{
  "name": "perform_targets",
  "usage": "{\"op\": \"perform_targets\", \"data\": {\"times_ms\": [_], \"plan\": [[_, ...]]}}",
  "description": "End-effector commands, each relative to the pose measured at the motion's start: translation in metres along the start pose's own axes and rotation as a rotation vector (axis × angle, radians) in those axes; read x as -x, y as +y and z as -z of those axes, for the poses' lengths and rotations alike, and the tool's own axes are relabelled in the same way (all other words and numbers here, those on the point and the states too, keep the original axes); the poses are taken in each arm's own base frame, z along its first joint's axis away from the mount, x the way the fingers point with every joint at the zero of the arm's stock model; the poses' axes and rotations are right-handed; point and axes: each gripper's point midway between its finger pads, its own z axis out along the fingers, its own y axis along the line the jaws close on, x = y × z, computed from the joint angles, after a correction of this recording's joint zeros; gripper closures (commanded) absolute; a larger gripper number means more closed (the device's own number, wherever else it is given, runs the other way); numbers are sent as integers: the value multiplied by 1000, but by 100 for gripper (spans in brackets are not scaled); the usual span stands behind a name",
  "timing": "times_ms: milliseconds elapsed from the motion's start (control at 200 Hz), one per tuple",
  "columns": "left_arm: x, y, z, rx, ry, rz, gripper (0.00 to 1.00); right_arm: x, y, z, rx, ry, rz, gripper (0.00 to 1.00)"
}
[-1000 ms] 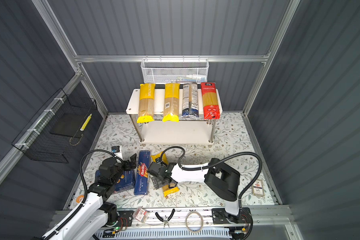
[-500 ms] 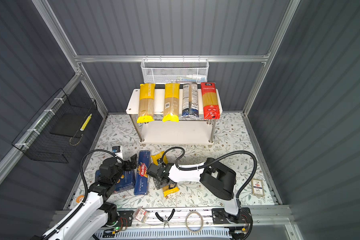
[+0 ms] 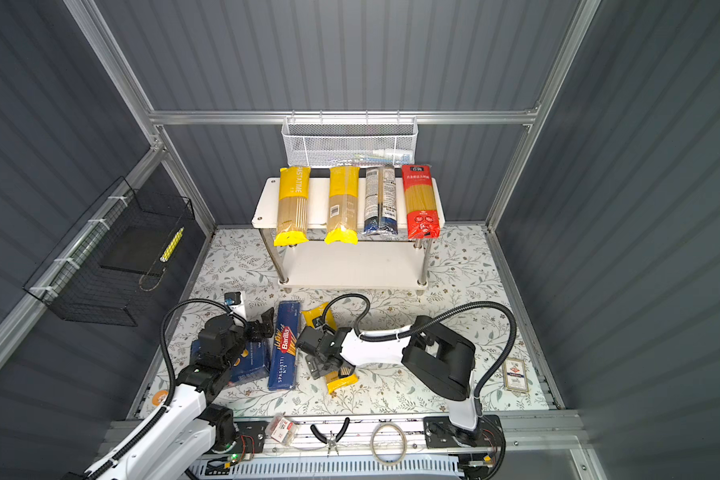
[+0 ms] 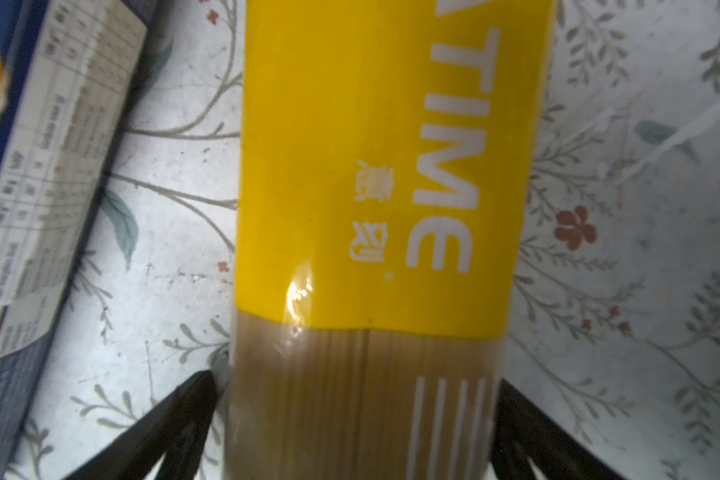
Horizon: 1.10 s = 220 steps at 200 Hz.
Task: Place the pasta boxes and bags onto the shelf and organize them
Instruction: 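Close the right gripper on the yellow bag and tilt its end up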
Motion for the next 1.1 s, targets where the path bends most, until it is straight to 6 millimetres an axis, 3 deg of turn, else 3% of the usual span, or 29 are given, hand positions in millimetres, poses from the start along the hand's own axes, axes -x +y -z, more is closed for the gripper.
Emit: {"op": "perform_targets", "data": {"times_ms": [0, 385, 635, 1095], "plan": [[16, -6, 2, -24, -37, -18, 1, -18, -2, -11, 19, 58, 9, 1], [16, -5, 3, -20, -44, -15, 1, -27, -8, -18, -29, 123, 40, 4], [16, -5, 3, -23, -43, -16, 1, -46, -8, -21, 27, 147, -22, 17], [16, -5, 3, -23, -44, -16, 1, -36, 1, -7, 134, 62, -102, 38]]}}
